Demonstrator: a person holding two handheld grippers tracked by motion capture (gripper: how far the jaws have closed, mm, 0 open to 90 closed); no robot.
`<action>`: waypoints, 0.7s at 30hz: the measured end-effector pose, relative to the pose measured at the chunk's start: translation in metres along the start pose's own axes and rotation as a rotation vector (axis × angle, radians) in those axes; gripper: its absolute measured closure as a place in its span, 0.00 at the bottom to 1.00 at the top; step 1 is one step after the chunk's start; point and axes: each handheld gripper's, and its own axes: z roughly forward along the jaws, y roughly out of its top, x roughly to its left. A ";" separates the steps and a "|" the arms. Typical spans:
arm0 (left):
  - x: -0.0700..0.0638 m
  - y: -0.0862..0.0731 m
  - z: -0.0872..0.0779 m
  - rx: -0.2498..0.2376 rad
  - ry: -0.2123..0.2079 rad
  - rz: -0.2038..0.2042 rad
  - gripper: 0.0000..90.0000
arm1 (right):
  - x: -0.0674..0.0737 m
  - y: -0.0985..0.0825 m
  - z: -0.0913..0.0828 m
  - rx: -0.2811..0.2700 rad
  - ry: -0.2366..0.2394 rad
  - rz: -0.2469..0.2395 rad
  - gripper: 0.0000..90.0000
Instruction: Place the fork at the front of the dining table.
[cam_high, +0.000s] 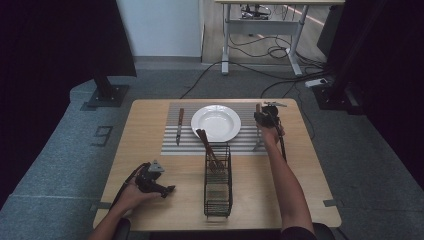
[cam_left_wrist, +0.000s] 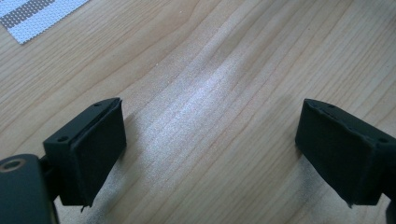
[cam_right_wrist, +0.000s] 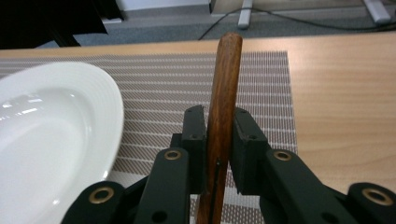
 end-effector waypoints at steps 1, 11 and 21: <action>0.000 0.000 0.000 0.000 0.000 0.000 0.09 | -0.001 -0.001 0.002 0.009 0.000 0.000 0.86; 0.000 0.000 0.000 0.000 0.002 -0.002 0.09 | 0.000 -0.006 0.010 0.037 0.012 0.014 0.86; 0.000 0.000 0.000 0.000 0.002 -0.002 0.09 | 0.003 -0.012 0.018 0.057 0.009 0.012 0.86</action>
